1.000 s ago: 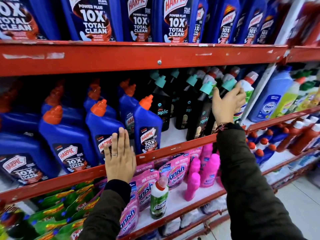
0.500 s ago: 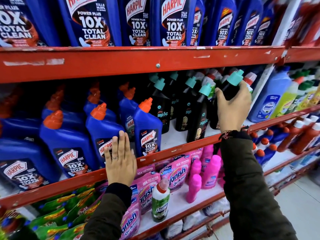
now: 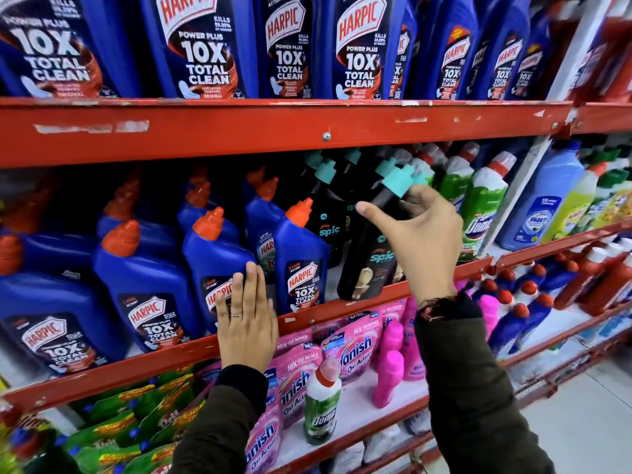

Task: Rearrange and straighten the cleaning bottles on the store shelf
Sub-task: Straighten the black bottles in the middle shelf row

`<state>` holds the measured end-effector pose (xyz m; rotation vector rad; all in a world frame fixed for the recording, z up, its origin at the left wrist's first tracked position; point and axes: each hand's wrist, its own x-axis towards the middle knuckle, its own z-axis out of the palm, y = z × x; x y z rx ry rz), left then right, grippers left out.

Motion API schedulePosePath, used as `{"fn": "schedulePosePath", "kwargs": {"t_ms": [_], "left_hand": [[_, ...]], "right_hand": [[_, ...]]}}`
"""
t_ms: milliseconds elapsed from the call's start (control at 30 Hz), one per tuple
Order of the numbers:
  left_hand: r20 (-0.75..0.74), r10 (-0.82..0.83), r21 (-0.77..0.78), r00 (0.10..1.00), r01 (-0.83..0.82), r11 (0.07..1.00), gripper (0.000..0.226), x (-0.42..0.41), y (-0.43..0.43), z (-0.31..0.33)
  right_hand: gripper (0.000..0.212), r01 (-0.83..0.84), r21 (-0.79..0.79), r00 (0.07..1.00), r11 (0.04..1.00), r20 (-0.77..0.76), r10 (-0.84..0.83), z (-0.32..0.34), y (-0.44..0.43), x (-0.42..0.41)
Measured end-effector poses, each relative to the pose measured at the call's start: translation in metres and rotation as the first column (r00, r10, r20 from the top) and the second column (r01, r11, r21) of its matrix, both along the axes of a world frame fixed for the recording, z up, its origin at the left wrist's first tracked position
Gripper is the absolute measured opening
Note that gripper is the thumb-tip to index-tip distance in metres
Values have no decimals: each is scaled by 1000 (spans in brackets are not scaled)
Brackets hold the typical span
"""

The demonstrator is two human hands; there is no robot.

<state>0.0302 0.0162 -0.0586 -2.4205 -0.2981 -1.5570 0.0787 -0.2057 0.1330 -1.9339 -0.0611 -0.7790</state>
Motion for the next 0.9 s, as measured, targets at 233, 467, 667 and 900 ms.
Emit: {"fn": "schedulePosePath", "kwargs": {"t_ms": [233, 467, 667, 900], "left_hand": [[5, -8, 4, 1000, 8, 1000, 79, -1, 0, 0], [-4, 21, 27, 1000, -21, 999, 76, 2, 2, -5], [6, 30, 25, 1000, -30, 999, 78, 3, 2, -7], [-24, 77, 31, 997, -76, 997, 82, 1, 2, -9]], "right_hand": [[65, 14, -106, 999, 994, 36, -10, -18, 27, 9], [74, 6, -195, 1000, 981, 20, -2, -25, 34, 20], [78, -157, -135, 980, 978, 101, 171, -49, 27, 7], [68, -211, -120, 976, 970, 20, 215, -154, 23, -35]]}}
